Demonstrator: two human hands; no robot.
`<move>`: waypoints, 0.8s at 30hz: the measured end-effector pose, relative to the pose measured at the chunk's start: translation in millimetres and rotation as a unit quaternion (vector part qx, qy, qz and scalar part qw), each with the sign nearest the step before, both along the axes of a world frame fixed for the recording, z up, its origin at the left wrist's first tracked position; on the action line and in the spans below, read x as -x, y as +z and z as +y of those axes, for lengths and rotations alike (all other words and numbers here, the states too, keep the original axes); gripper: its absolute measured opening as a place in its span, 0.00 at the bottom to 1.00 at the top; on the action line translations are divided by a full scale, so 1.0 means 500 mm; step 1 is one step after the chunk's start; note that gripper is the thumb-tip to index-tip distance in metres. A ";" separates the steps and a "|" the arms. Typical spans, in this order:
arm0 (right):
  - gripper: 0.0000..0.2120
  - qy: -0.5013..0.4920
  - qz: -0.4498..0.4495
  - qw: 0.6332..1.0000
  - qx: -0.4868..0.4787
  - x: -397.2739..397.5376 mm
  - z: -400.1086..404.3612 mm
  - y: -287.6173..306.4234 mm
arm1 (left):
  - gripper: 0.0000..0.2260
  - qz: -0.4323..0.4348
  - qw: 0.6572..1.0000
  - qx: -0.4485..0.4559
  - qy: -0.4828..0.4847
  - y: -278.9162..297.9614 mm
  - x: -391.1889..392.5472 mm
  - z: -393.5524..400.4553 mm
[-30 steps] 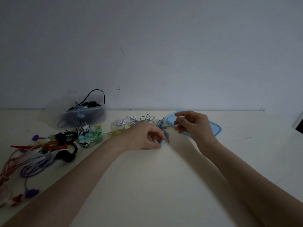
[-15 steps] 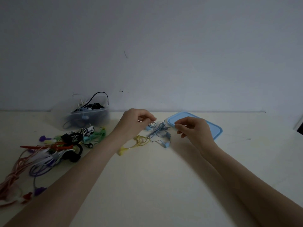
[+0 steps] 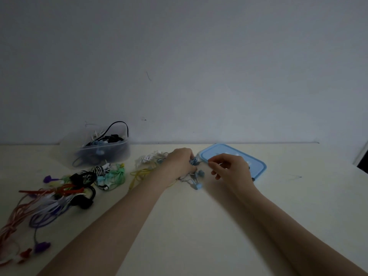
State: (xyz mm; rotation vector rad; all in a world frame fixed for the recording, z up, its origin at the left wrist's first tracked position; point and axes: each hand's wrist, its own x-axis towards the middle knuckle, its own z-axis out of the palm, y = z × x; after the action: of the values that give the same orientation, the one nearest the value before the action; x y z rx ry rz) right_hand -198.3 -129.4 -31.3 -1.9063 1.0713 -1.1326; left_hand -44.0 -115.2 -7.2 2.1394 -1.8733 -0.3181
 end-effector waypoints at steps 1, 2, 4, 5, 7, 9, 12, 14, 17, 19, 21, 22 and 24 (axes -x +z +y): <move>0.04 0.001 -0.001 1.000 0.001 0.000 -0.001 -0.001 | 0.15 0.034 0.999 0.005 -0.003 0.003 -0.005 0.002; 0.04 0.002 -0.002 1.000 0.002 -0.001 -0.001 -0.001 | 0.15 0.067 0.997 0.025 -0.008 0.006 -0.009 0.008; 0.05 0.004 -0.006 1.000 0.002 -0.003 -0.002 -0.001 | 0.15 0.112 0.988 0.103 -0.026 0.012 -0.018 0.021; 0.05 0.007 -0.006 1.000 0.000 -0.004 -0.003 -0.001 | 0.16 0.128 0.981 0.139 -0.038 0.015 -0.024 0.026; 0.04 0.013 -0.007 1.000 -0.008 -0.008 -0.004 -0.002 | 0.19 0.168 0.969 0.174 -0.056 0.022 -0.034 0.039; 0.04 0.014 -0.009 1.000 -0.014 -0.010 -0.006 -0.002 | 0.20 0.243 0.952 0.177 -0.063 0.033 -0.037 0.051; 0.03 0.015 -0.018 0.999 -0.024 -0.009 -0.008 0.000 | 0.17 0.389 0.904 0.170 -0.053 0.054 -0.029 0.070; 0.03 0.013 -0.016 0.999 -0.031 -0.008 -0.008 0.000 | 0.15 0.486 0.857 0.166 -0.041 0.070 -0.022 0.078; 0.06 0.021 -0.044 0.997 -0.060 -0.007 -0.006 0.003 | 0.12 0.628 0.766 0.133 -0.040 0.091 -0.017 0.086; 0.07 0.034 -0.081 0.993 -0.083 -0.008 -0.003 0.008 | 0.11 0.678 0.724 0.110 -0.071 0.102 -0.015 0.091; 0.08 0.068 -0.120 0.982 -0.125 -0.010 0.003 0.015 | 0.11 0.699 0.701 0.100 -0.101 0.112 -0.010 0.094; 0.09 0.102 -0.150 0.969 -0.166 -0.011 0.007 0.018 | 0.10 0.706 0.692 0.102 -0.111 0.116 -0.005 0.095; 0.08 0.179 -0.222 0.922 -0.262 -0.013 0.013 0.026 | 0.10 0.718 0.676 0.109 -0.123 0.118 0.008 0.091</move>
State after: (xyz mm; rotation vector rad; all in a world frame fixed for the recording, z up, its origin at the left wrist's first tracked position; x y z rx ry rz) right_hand -192.0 -122.9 -18.0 -1.2694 0.6486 -0.8913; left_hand -47.9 -69.7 52.0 0.7487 -1.0110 -1.2668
